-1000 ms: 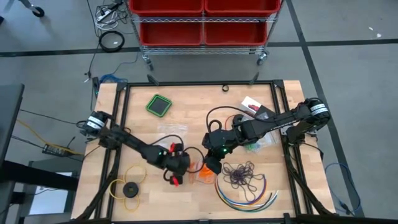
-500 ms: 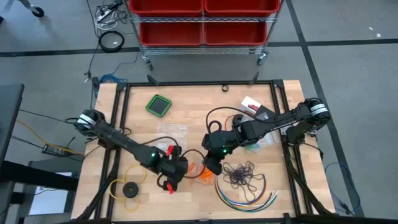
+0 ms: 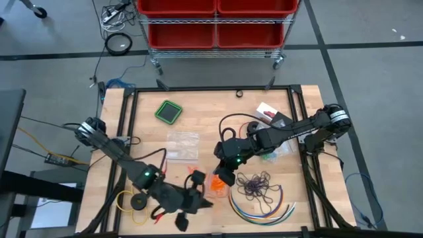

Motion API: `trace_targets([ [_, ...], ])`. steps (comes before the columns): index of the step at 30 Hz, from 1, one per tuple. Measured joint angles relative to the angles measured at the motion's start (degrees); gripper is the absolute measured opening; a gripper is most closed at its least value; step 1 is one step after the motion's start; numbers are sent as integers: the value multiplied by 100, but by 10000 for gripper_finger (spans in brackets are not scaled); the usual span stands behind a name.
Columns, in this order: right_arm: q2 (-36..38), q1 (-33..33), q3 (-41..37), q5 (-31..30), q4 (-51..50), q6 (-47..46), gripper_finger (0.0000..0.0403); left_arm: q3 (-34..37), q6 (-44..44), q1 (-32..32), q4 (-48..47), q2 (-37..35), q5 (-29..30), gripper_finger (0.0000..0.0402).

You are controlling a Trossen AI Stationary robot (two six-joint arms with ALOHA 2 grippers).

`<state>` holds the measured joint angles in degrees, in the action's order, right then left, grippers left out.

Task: Sort rubber bands
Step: Put the orange rubber band into the transparent zip bag

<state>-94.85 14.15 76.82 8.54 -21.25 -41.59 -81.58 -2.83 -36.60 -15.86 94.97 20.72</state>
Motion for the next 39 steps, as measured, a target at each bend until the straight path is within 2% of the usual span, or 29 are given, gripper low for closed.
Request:
trace_targets([
  [3, 0, 0, 0, -21, 38, -42, 2, 2, -230, 201, 347, 208, 5, 1],
  [6, 0, 0, 0, -20, 90, -43, 2, 7, -63, 485, 331, 400, 114, 3],
  [13, 0, 0, 0, -14, 92, -37, 3, 6, 948, 985, -527, 534, 279, 5],
  [21, 0, 0, 0, 2, 98, 12, 4, -30, 1569, 912, -1261, 534, 290, 19],
  [28, 0, 0, 0, 2, 102, -39, 4, -437, 1954, 799, -2214, 532, 558, 74],
  [39, 0, 0, 0, 4, 105, -41, 4, -798, 1913, 658, -2360, 527, 563, 205],
])
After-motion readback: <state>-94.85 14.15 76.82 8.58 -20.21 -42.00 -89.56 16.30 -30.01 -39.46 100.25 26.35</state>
